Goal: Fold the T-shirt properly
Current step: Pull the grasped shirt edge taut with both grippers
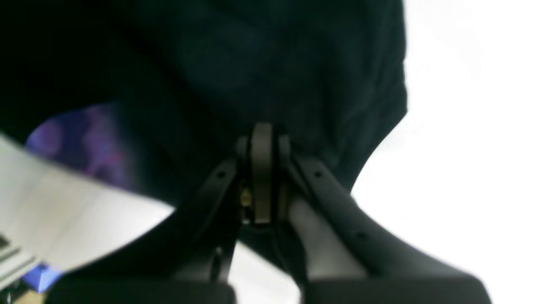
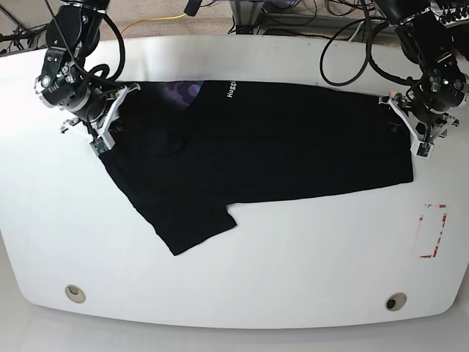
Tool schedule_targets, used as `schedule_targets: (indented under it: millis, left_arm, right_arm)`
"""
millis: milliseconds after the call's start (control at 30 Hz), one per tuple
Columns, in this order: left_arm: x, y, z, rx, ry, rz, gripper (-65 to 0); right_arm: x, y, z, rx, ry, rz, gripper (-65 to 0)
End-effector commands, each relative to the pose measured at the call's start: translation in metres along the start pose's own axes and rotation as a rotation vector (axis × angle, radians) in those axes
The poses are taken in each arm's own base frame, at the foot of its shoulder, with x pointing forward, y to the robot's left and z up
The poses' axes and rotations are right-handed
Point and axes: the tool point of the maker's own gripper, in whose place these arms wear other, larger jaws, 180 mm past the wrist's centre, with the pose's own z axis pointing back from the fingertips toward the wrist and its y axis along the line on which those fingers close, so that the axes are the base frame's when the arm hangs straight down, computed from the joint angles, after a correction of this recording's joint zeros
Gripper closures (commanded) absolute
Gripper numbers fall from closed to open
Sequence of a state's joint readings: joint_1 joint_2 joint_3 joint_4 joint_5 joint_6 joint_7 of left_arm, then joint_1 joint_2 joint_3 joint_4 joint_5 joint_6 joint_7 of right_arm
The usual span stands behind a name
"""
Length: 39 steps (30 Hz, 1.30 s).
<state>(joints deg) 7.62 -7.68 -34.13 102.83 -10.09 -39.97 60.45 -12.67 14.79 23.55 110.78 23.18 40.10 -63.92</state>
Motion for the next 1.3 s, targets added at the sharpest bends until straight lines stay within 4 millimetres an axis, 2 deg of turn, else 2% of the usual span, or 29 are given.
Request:
schedule_targets:
  millis: [0,233,433,767,1000,1100,1267]
  left_arm:
    - [0.016,0.007,0.009,0.026,-0.055,-0.020,-36.8]
    - [0.012,0.006,0.021,0.047,-0.053,-0.054,-36.8]
    - [0.015,0.016,0.023,0.073,-0.069,-0.021,-37.1]
    - [0.031,0.015,-0.004,0.017,-0.086,0.048,-37.1]
    - [0.020,0.007,-0.025,-0.044,-0.042,0.100,-37.1]
    - [0.028,-0.001,-0.034,-0.075,-0.043,0.089,-37.1]
    - [0.024,-0.011,-0.041,-0.109,-0.020,0.084,-36.8]
  right_arm:
    - [0.000,0.006,0.008,-0.003,-0.010,0.011,0.0]
    - [-0.025,0.015,0.011,0.008,0.036,-0.029,0.0]
    - [-0.029,0.014,0.012,0.001,0.036,-0.050,0.0]
    - [-0.026,0.013,0.012,-0.001,0.029,-0.048,0.0]
    - [-0.023,0.015,0.010,0.003,0.016,-0.059,0.0]
    - [-0.023,0.016,0.010,0.005,0.015,-0.062,0.0]
    - [-0.023,0.017,0.009,0.006,0.014,-0.064,0.0]
